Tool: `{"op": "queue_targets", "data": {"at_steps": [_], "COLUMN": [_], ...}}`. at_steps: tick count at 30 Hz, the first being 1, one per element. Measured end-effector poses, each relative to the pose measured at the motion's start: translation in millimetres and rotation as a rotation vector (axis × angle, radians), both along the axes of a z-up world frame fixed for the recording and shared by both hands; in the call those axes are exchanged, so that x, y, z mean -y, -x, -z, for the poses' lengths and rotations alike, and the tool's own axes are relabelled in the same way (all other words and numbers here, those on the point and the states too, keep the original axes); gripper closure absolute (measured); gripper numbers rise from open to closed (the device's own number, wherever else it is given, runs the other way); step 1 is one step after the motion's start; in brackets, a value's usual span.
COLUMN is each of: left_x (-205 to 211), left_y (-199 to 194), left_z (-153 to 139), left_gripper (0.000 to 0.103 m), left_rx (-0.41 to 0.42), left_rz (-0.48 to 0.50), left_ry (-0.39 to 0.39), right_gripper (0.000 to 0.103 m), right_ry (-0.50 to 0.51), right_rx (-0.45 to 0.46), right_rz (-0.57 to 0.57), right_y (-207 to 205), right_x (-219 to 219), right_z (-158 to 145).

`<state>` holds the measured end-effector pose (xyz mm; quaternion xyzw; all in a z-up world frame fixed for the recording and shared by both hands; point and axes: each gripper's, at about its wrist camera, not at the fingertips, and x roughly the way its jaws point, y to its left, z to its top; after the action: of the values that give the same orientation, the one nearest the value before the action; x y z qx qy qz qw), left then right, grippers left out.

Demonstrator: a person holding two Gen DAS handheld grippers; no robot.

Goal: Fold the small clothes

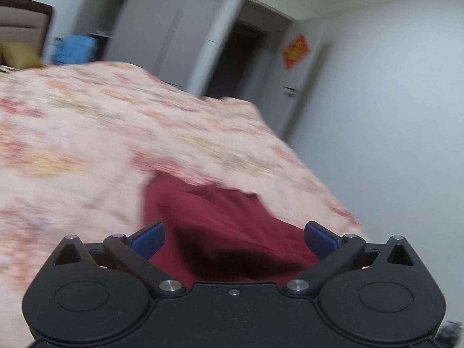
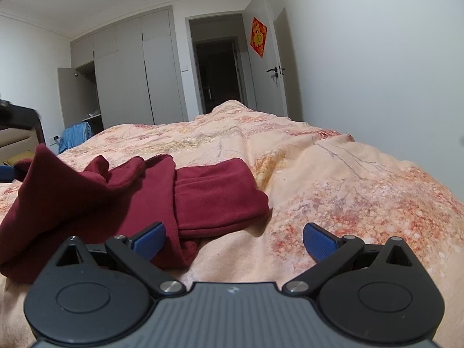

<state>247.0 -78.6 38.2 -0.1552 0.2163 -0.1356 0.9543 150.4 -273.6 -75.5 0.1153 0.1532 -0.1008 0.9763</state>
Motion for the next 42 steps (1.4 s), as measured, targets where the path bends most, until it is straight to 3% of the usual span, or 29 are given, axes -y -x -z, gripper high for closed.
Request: {"op": "queue_targets", "data": {"at_steps": [6,9,14,21,26,30,31,33,38,42], "left_x": [-41,-61,-96,-116,-114,-105,-101,-93,-71,-58], "left_y": [-1,-6,-12,-7,-7,-10,-10,-12,-15,-14], "left_z": [2,13,38,51,55,61,62,66,74,76], "left_gripper": [0.001,0.001,0.001,0.001,0.001,0.001,0.001,0.001,0.001,0.001], "left_rx": [-0.025,-0.094,-0.211,-0.24,-0.25,-0.268,-0.27,-0.27,-0.277,-0.254], "left_rz": [-0.156,-0.244,-0.345,-0.389,-0.38,-0.342,-0.327,-0.295,-0.233,-0.22], "left_ry": [0.001,-0.009,0.047,0.086,0.09,0.085,0.082,0.07,0.016,-0.048], "right_gripper": [0.0,0.0,0.0,0.0,0.002,0.037,0.056,0.079,0.083,0.082], "right_ry": [0.025,0.042,0.181,0.463,0.542,0.569,0.547,0.479,0.29,0.145], "right_rx": [0.041,0.04,0.096,0.073,0.066,0.076,0.076,0.076,0.093,0.011], "right_rz": [-0.063,-0.142,-0.267,-0.454,-0.496,-0.517,-0.528,-0.534,-0.407,-0.262], "right_y": [9,8,6,-33,-61,-73,-76,-77,-63,-54], "right_x": [-12,-27,-63,-129,-163,-169,-166,-156,-101,-54], "right_z": [-14,-23,-46,-61,-66,-66,-68,-73,-80,-60]}}
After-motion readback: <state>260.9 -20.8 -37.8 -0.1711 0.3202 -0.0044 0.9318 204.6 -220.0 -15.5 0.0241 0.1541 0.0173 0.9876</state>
